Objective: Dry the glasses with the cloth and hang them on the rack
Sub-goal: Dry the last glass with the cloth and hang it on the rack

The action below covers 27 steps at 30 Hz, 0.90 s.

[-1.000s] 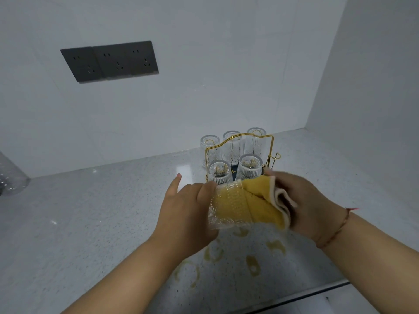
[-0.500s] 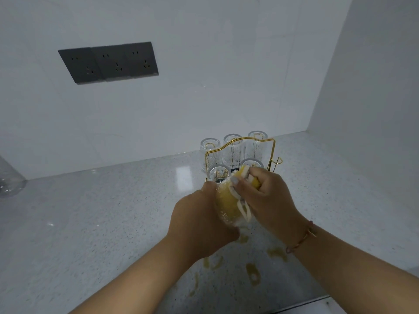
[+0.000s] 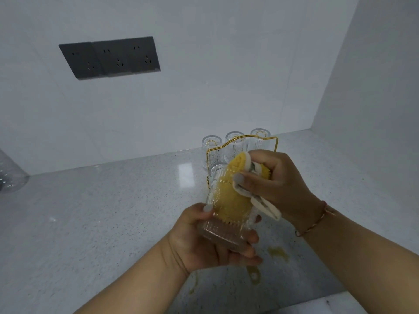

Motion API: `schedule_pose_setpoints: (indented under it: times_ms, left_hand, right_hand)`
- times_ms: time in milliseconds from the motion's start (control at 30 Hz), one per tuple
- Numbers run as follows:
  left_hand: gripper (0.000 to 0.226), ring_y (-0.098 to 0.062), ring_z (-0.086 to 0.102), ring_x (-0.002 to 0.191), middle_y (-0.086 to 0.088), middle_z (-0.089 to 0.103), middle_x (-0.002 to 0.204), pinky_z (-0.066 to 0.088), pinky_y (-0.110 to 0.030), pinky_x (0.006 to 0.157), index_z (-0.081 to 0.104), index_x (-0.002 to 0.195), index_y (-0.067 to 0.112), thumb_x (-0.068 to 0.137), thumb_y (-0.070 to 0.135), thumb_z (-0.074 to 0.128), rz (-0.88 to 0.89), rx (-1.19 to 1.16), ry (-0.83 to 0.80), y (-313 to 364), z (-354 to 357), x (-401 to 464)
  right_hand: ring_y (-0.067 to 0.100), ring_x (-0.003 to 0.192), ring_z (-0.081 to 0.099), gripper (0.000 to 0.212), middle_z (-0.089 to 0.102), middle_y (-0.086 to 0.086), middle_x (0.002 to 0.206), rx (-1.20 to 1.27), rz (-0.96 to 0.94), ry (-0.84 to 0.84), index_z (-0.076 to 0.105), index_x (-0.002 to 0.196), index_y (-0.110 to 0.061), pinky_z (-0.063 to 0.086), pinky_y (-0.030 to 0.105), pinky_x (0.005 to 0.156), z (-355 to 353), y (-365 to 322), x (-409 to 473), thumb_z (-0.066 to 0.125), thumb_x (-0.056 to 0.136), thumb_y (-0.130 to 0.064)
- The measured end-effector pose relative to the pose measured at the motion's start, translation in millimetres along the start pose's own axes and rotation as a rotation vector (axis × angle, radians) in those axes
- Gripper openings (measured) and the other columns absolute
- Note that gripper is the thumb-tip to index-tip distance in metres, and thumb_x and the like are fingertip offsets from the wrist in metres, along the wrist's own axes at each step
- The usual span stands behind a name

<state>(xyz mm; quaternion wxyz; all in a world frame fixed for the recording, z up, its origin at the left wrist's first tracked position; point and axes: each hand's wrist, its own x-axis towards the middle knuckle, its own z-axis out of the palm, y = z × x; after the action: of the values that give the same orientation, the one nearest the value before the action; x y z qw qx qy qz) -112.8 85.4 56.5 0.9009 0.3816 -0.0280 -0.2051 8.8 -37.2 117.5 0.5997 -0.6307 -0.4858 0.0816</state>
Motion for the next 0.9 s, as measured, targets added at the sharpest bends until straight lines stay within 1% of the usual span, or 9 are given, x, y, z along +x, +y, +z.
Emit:
schedule_pose_setpoints:
  times_ms: [100, 200, 333, 400, 500, 567, 667, 767, 900]
  left_hand:
    - [0.076, -0.029, 0.069, 0.100, -0.013, 0.070, 0.112, 0.047, -0.048, 0.099, 0.060, 0.124, 0.008, 0.057, 0.038, 0.084, 0.018, 0.189, 0.324, 9.4, 0.8, -0.7]
    - [0.098, -0.009, 0.070, 0.094, 0.008, 0.070, 0.110, 0.057, -0.027, 0.083, 0.050, 0.127, 0.022, 0.042, 0.055, 0.084, 0.056, 0.894, 0.743, 14.9, 18.5, 1.6]
    - [0.087, -0.002, 0.063, 0.095, 0.016, 0.064, 0.106, 0.054, -0.026, 0.085, 0.047, 0.123, 0.033, 0.050, 0.064, 0.081, 0.067, 1.368, 0.892, 3.6, 25.2, 6.6]
    - [0.066, -0.007, 0.068, 0.089, 0.011, 0.070, 0.099, 0.058, -0.031, 0.083, 0.057, 0.113, 0.031, 0.057, 0.045, 0.088, 0.117, 1.232, 0.857, 6.4, 24.0, 6.0]
    - [0.057, -0.024, 0.071, 0.090, -0.007, 0.073, 0.099, 0.058, -0.036, 0.081, 0.064, 0.114, 0.012, 0.062, 0.011, 0.086, 0.148, 0.707, 0.575, 13.3, 19.1, 1.8]
    - [0.071, -0.029, 0.065, 0.092, -0.014, 0.067, 0.102, 0.052, -0.038, 0.084, 0.058, 0.122, 0.001, 0.058, 0.015, 0.085, 0.164, 0.365, 0.353, 12.3, 14.3, -1.9]
    - [0.080, -0.027, 0.066, 0.089, -0.016, 0.065, 0.103, 0.049, -0.042, 0.089, 0.055, 0.124, 0.001, 0.060, 0.035, 0.089, 0.147, -0.033, 0.060, 2.8, 14.2, 0.0]
    - [0.080, -0.024, 0.066, 0.093, -0.014, 0.064, 0.108, 0.047, -0.041, 0.096, 0.052, 0.130, 0.001, 0.070, 0.046, 0.081, 0.131, -0.146, -0.038, -5.4, 17.4, 4.5]
    - [0.082, -0.033, 0.066, 0.104, -0.018, 0.066, 0.115, 0.047, -0.047, 0.101, 0.056, 0.130, 0.003, 0.066, 0.043, 0.086, 0.093, 0.101, 0.126, 3.7, 9.6, -0.5]
  right_hand:
    - [0.007, 0.041, 0.036, 0.041, 0.041, -0.006, 0.044, -0.177, 0.082, 0.037, 0.049, 0.050, -0.011, 0.031, 0.016, 0.042, 0.8, 6.7, 0.7, 0.075, 0.074, -0.032]
    - [0.007, 0.041, 0.033, 0.046, 0.035, -0.007, 0.043, -0.441, 0.153, 0.080, 0.037, 0.047, -0.023, 0.026, 0.015, 0.044, 8.5, 13.0, -0.2, 0.069, 0.077, -0.035]
    - [0.008, 0.043, 0.037, 0.047, 0.035, -0.007, 0.044, -0.441, 0.145, 0.073, 0.036, 0.045, -0.025, 0.029, 0.013, 0.044, 14.2, 13.5, -1.9, 0.070, 0.076, -0.034]
    - [0.007, 0.042, 0.036, 0.045, 0.035, -0.009, 0.042, -0.355, 0.124, 0.061, 0.041, 0.046, -0.018, 0.029, 0.011, 0.042, 9.9, 10.8, -0.4, 0.075, 0.075, -0.027]
    - [0.003, 0.041, 0.034, 0.042, 0.039, -0.011, 0.041, -0.125, 0.110, 0.005, 0.046, 0.049, -0.011, 0.030, 0.013, 0.042, 0.8, 2.4, 3.6, 0.079, 0.071, -0.021]
    - [0.003, 0.044, 0.037, 0.041, 0.043, -0.011, 0.045, 0.026, 0.085, -0.011, 0.049, 0.051, -0.007, 0.033, 0.017, 0.045, -2.5, -2.9, 5.6, 0.080, 0.066, -0.029]
    - [0.023, 0.059, 0.045, 0.066, 0.049, 0.019, 0.063, 0.268, 0.075, -0.004, 0.055, 0.069, 0.009, 0.039, 0.033, 0.057, -1.0, -2.3, 6.4, 0.080, 0.058, -0.051]
    - [0.029, 0.067, 0.047, 0.068, 0.050, 0.025, 0.071, 0.417, 0.115, -0.037, 0.054, 0.077, 0.013, 0.041, 0.040, 0.062, 2.5, -0.4, 6.5, 0.081, 0.060, -0.046]
    - [0.011, 0.047, 0.045, 0.032, 0.051, -0.006, 0.050, 0.160, 0.106, -0.042, 0.057, 0.055, -0.009, 0.037, 0.019, 0.047, -1.5, 0.4, 4.7, 0.073, 0.069, -0.033]
